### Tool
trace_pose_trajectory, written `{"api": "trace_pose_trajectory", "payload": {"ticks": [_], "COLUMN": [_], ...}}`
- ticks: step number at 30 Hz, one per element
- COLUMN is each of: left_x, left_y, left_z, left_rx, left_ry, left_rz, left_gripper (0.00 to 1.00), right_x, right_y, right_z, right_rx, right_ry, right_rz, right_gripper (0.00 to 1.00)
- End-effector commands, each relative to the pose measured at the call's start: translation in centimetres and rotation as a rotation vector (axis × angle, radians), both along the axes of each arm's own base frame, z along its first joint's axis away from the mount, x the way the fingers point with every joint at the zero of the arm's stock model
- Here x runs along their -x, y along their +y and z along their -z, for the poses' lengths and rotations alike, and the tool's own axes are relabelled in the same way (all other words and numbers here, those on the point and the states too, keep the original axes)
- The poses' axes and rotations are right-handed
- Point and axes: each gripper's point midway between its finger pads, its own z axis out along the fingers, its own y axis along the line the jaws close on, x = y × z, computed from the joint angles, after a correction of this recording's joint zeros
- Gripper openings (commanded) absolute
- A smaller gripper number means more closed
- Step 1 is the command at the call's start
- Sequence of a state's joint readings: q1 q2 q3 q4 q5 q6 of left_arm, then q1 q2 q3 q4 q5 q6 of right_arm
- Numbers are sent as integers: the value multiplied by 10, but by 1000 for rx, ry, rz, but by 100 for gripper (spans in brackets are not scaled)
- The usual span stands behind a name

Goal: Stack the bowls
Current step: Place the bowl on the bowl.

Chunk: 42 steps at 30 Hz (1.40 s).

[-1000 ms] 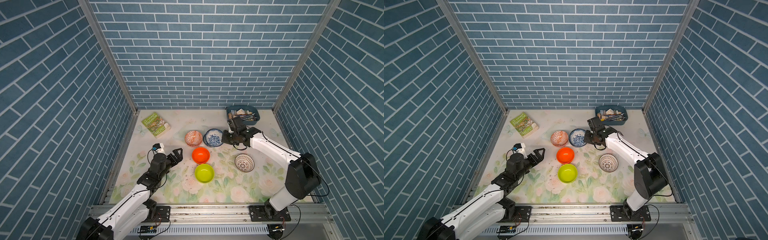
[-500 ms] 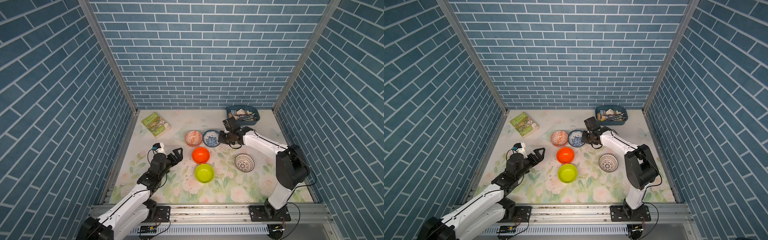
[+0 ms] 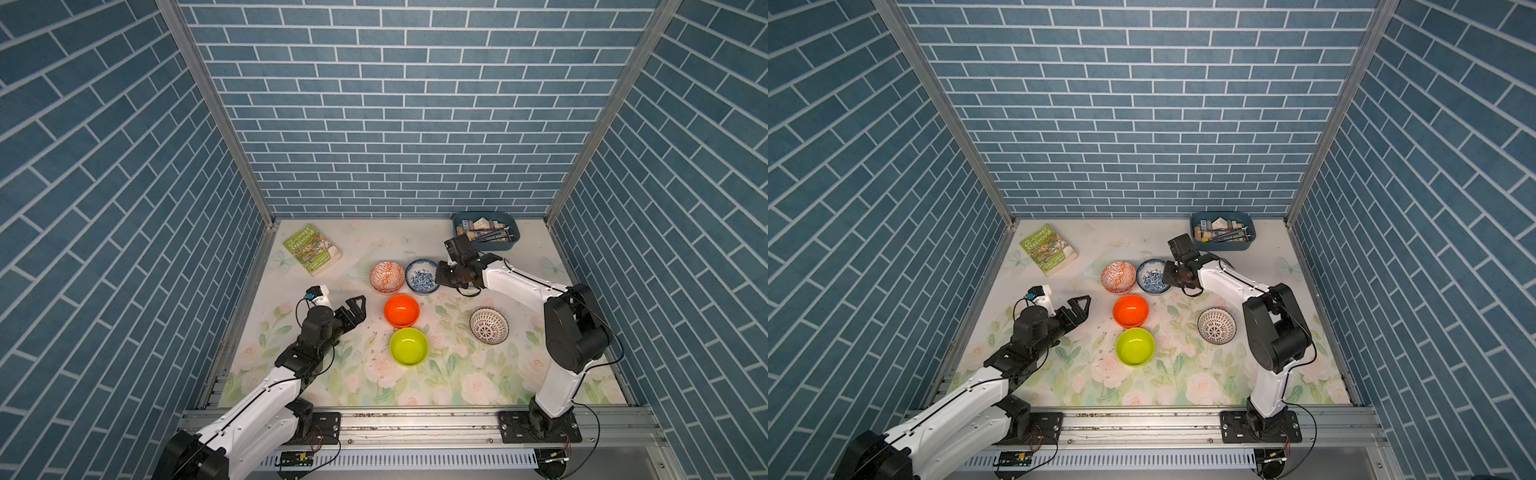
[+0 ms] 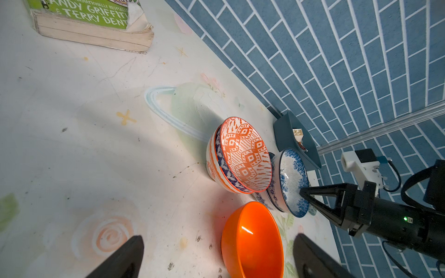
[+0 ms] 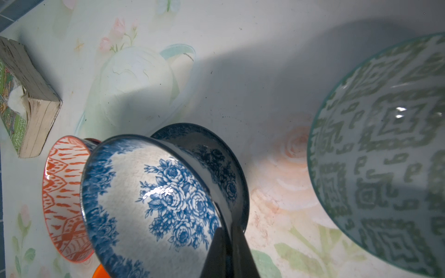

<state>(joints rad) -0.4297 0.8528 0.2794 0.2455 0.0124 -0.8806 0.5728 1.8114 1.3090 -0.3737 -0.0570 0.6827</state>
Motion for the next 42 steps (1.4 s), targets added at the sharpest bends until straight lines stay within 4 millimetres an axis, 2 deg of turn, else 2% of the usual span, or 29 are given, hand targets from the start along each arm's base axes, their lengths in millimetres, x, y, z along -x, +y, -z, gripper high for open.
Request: {"api": "trace_pose_trajectory", "payload": {"ticks": [1,10,35,38,42], "left_x": [-2,-2,-4,-4,-4], "left_y": [-1,0,0,0,0], "left_z": [-3,-3,1,1,2], "left_rx": [-12,-13,-20,-21,-22], "left_ry": [-17,-15,-1,0,3], "left_rz": [5,3,0,-2,-3], "left_gripper": [100,100,100,100,100], "right_x": [-15,-13,-12,-11,-10], "right_y": [10,13,6,5,4], "right_z": [-18,-6,9,9,9], "right_rx": [-41,-46,-17,-15,-15], "right_ry": [-53,-4,16,17,17], "right_rz": [-8,-23,-12,-12,-12], "right_gripper": [0,0,0,6,21]}}
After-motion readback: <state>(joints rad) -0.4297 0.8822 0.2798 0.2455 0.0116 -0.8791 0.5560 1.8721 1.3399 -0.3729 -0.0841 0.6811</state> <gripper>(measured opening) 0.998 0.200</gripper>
